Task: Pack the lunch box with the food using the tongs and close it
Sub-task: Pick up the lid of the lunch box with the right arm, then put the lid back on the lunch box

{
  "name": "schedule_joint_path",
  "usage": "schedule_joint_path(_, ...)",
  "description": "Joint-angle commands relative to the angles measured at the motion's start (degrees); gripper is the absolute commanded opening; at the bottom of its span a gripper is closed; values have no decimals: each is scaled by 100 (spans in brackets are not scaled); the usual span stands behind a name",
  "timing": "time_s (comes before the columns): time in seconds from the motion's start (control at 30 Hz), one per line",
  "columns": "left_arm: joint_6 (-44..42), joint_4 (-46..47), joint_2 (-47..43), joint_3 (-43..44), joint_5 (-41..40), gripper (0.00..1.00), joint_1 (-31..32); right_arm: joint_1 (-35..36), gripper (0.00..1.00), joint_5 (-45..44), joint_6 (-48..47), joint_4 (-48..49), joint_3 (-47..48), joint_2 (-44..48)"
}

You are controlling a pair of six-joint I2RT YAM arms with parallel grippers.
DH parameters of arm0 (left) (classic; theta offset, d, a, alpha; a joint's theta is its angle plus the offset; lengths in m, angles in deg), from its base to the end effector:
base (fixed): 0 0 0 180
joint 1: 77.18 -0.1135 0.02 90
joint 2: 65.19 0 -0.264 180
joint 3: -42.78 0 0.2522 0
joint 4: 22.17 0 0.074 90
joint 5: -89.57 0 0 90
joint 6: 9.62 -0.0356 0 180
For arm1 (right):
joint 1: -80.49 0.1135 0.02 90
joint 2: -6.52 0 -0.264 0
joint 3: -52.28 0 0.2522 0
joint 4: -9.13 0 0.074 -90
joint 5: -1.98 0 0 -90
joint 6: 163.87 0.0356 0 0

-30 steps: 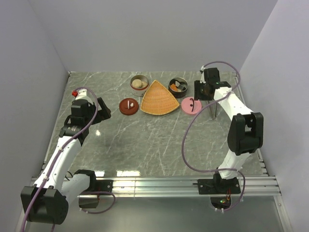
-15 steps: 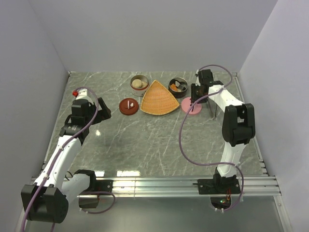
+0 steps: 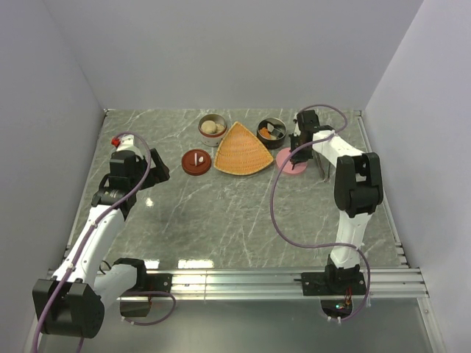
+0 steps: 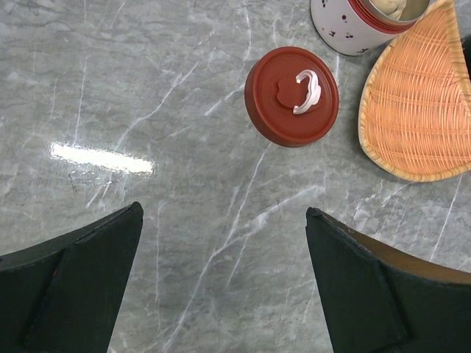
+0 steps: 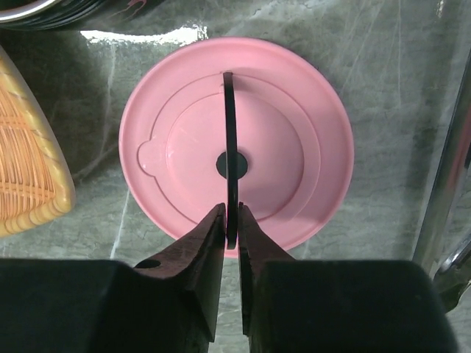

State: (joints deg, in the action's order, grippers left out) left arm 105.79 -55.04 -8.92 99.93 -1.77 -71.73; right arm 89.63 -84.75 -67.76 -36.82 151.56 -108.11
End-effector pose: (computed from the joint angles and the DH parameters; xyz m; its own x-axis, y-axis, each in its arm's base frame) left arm 0.2176 -0.0199 0.2789 -0.5086 -0.3824 -0.7714 -0.1584 0.9222 -0.3527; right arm 0.4201 0.0696 0.1906 -0.8808 -0.0341 -0.4722 -0.0924 0.9906 0.1009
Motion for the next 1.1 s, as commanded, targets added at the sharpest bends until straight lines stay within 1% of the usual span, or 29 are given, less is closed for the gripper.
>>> schedule_joint_path(0.0,-115,189,24,266,11,100,0,61,19,-45,-57,-51,237,125)
schedule_joint_path(0.27,-89,294,33,187,55,100,0,70,10,-467,-338,-341,492,573)
schedule_joint_path(0.43,-141,268,50,230,29,100,0,78,3,-441,-260,-368,685,844)
schedule_joint_path(0.53,-168,259,59,231,11,99,0,87,2,-362,-154,-306,966,960)
schedule_joint_path(0.57,-168,268,59,222,29,99,0,79,2,-345,-128,-323,1263,951)
schedule_joint_path(0.73,-133,312,95,231,73,99,0,78,2,-64,57,-657,2537,363)
schedule_joint_path(0.83,-159,277,77,248,38,100,-9,122,2,103,189,-772,3065,-66)
schedule_joint_path(0.93,-168,242,68,274,-6,100,-9,201,2,183,285,-798,3435,-454)
schedule_joint_path(1.07,-168,224,86,283,-6,99,-9,289,2,288,444,-816,3683,-859)
